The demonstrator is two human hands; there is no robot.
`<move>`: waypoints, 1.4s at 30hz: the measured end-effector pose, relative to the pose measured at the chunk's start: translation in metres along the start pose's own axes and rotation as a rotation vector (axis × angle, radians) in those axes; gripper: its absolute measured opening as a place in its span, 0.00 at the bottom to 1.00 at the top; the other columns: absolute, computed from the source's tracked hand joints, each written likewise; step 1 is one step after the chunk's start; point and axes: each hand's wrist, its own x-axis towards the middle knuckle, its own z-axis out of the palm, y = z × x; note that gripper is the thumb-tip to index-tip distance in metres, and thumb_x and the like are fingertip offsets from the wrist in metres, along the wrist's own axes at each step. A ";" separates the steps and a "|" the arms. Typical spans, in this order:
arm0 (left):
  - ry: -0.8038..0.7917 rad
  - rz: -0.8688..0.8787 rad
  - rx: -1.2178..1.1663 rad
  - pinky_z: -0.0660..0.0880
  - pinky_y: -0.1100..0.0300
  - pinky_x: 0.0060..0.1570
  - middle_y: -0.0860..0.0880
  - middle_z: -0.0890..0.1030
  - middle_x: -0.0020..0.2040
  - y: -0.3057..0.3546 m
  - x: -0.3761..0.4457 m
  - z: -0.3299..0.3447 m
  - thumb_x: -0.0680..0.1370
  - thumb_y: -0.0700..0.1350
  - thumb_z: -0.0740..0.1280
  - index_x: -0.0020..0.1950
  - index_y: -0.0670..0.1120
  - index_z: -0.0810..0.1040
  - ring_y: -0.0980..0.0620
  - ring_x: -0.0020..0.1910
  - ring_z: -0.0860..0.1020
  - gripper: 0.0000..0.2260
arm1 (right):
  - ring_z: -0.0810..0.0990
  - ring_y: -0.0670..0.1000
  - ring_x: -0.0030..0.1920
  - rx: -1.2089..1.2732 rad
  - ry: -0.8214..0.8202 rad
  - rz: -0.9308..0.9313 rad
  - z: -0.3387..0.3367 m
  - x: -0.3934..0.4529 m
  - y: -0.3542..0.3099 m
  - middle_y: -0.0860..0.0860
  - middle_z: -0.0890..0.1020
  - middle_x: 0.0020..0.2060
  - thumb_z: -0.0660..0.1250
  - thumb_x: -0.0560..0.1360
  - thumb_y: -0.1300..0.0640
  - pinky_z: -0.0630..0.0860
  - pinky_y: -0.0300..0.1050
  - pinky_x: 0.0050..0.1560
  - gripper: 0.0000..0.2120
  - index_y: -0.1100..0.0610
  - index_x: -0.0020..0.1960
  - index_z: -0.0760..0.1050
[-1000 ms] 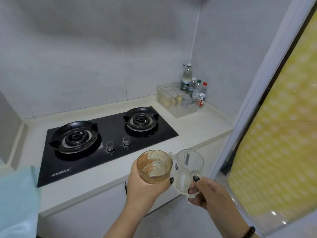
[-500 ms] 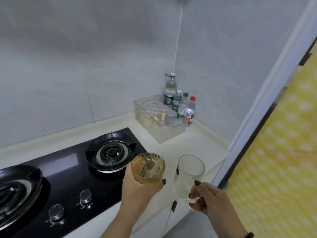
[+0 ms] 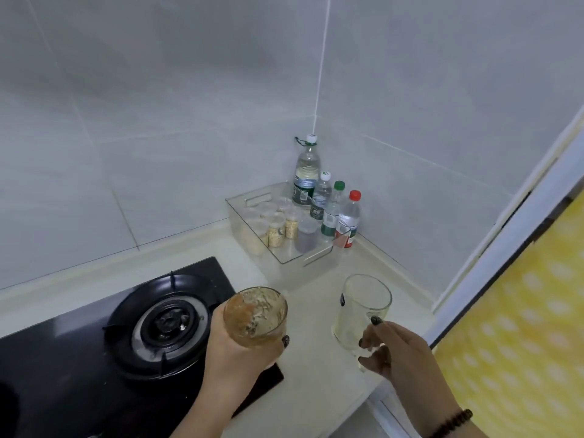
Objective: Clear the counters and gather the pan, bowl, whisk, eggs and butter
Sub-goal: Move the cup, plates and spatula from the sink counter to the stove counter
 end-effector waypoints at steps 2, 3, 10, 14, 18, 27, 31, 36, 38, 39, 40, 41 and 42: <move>-0.005 0.033 -0.009 0.78 0.52 0.36 0.40 0.83 0.38 0.004 0.013 0.009 0.53 0.35 0.78 0.44 0.41 0.82 0.44 0.36 0.80 0.20 | 0.69 0.49 0.24 -0.004 -0.019 0.003 0.000 0.025 -0.008 0.51 0.79 0.27 0.58 0.80 0.62 0.78 0.54 0.49 0.17 0.66 0.35 0.76; 0.010 0.033 -0.004 0.78 0.53 0.36 0.40 0.83 0.39 0.003 0.021 0.013 0.54 0.35 0.77 0.45 0.40 0.82 0.44 0.37 0.80 0.20 | 0.69 0.49 0.24 -0.003 -0.035 0.001 -0.001 0.037 -0.011 0.52 0.78 0.28 0.58 0.80 0.61 0.78 0.55 0.50 0.18 0.65 0.35 0.76; 0.258 0.076 0.037 0.76 0.64 0.33 0.43 0.82 0.41 0.006 0.081 0.060 0.56 0.32 0.78 0.53 0.40 0.77 0.53 0.36 0.81 0.27 | 0.67 0.48 0.23 -0.054 -0.219 -0.033 -0.007 0.153 -0.057 0.55 0.76 0.28 0.61 0.79 0.61 0.77 0.44 0.33 0.24 0.60 0.24 0.77; 0.451 0.067 0.079 0.73 0.77 0.43 0.54 0.77 0.56 0.012 0.121 0.093 0.59 0.31 0.81 0.71 0.50 0.63 0.70 0.48 0.79 0.47 | 0.68 0.48 0.25 -0.031 -0.308 -0.060 -0.008 0.209 -0.085 0.54 0.76 0.27 0.62 0.78 0.63 0.76 0.46 0.36 0.22 0.60 0.24 0.76; 0.485 0.039 0.198 0.74 0.75 0.48 0.55 0.78 0.57 0.006 0.170 0.112 0.53 0.47 0.82 0.71 0.54 0.64 0.68 0.53 0.78 0.49 | 0.69 0.51 0.27 -0.056 -0.374 -0.091 -0.013 0.252 -0.104 0.54 0.77 0.27 0.61 0.76 0.65 0.74 0.53 0.43 0.17 0.64 0.29 0.74; 0.411 -0.082 0.459 0.69 0.75 0.45 0.61 0.75 0.53 -0.023 0.266 0.138 0.59 0.45 0.82 0.65 0.55 0.66 0.68 0.51 0.74 0.39 | 0.71 0.51 0.28 -0.052 -0.450 -0.112 -0.004 0.319 -0.109 0.54 0.78 0.28 0.66 0.72 0.52 0.71 0.53 0.44 0.17 0.63 0.30 0.75; 0.328 -0.189 0.579 0.71 0.76 0.39 0.58 0.75 0.54 -0.037 0.293 0.133 0.61 0.44 0.81 0.62 0.53 0.66 0.64 0.49 0.75 0.36 | 0.70 0.48 0.25 -0.036 -0.464 -0.068 0.007 0.337 -0.105 0.55 0.77 0.27 0.63 0.76 0.61 0.70 0.52 0.43 0.18 0.61 0.28 0.75; 0.247 -0.334 0.917 0.70 0.63 0.57 0.53 0.69 0.60 -0.061 0.311 0.119 0.59 0.52 0.79 0.68 0.49 0.65 0.53 0.59 0.69 0.42 | 0.71 0.48 0.25 -0.039 -0.522 -0.052 0.024 0.354 -0.097 0.53 0.77 0.27 0.67 0.69 0.55 0.70 0.51 0.40 0.14 0.57 0.26 0.75; 0.172 -0.367 1.114 0.70 0.59 0.59 0.52 0.70 0.61 -0.062 0.313 0.115 0.59 0.56 0.78 0.69 0.49 0.63 0.51 0.59 0.66 0.42 | 0.70 0.49 0.25 -0.025 -0.510 -0.047 0.029 0.357 -0.092 0.54 0.76 0.26 0.68 0.73 0.60 0.69 0.49 0.38 0.18 0.59 0.25 0.74; 0.121 -0.382 1.187 0.70 0.58 0.60 0.52 0.69 0.61 -0.062 0.315 0.113 0.60 0.58 0.77 0.70 0.50 0.62 0.50 0.59 0.66 0.43 | 0.70 0.50 0.25 -0.028 -0.507 -0.042 0.031 0.359 -0.090 0.55 0.76 0.27 0.65 0.76 0.62 0.69 0.48 0.37 0.19 0.60 0.26 0.73; 0.063 -0.395 1.249 0.70 0.57 0.61 0.51 0.69 0.62 -0.062 0.317 0.113 0.61 0.59 0.76 0.71 0.50 0.61 0.50 0.59 0.66 0.44 | 0.70 0.50 0.25 -0.037 -0.510 -0.036 0.033 0.360 -0.089 0.56 0.76 0.27 0.63 0.77 0.63 0.69 0.47 0.36 0.20 0.61 0.26 0.73; -0.001 -0.405 1.311 0.70 0.56 0.62 0.50 0.68 0.62 -0.063 0.319 0.112 0.61 0.60 0.76 0.71 0.49 0.59 0.48 0.60 0.66 0.44 | 0.70 0.50 0.25 -0.050 -0.513 -0.029 0.035 0.361 -0.088 0.56 0.76 0.27 0.62 0.77 0.64 0.69 0.46 0.34 0.20 0.61 0.27 0.73; -0.064 -0.415 1.371 0.70 0.55 0.63 0.48 0.67 0.63 -0.062 0.321 0.113 0.62 0.61 0.76 0.72 0.49 0.59 0.47 0.61 0.66 0.45 | 0.70 0.50 0.26 -0.060 -0.512 -0.029 0.036 0.362 -0.088 0.56 0.76 0.27 0.62 0.77 0.64 0.69 0.44 0.32 0.20 0.61 0.27 0.73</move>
